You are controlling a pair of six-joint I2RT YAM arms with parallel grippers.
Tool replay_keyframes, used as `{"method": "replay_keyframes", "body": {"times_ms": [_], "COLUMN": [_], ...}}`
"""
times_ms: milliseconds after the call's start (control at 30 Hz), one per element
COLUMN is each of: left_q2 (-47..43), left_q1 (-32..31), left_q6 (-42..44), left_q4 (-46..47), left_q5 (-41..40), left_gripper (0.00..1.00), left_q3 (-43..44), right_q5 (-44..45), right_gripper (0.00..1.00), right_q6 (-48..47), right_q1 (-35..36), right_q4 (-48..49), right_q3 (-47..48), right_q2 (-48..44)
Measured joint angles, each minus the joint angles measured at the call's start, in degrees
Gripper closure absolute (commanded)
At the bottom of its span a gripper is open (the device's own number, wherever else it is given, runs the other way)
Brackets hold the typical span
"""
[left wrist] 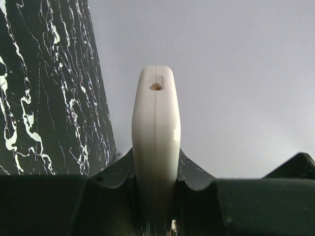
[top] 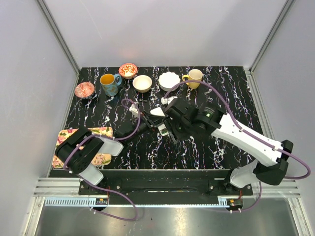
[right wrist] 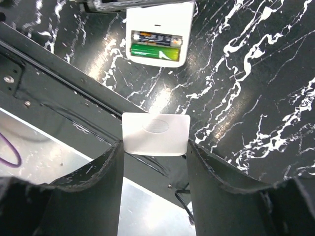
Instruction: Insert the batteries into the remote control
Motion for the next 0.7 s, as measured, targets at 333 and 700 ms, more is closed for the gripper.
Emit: {"method": "replay_keyframes", "body": {"times_ms": [333, 700], "left_q2": [6.3, 9.5], "left_q1": [-2.0, -4.7], "left_q6": [-4.0, -5.9], "left_q4": [-0.1, -0.1], "left_q5": [-5.1, -8.0], "left_gripper": [1.00, 1.00], "left_q3": [2.2, 1.7], "right_q5": [-4.3, -7.6], "right_gripper": [1.00, 1.00], "right_q6": [-5.8, -8.5], "right_q1": [-3.6, -4.6], "right_q4": [-6.2, -5.8], "right_q3": [2.5, 2.6], "right_q2": [6.9, 14.0]}}
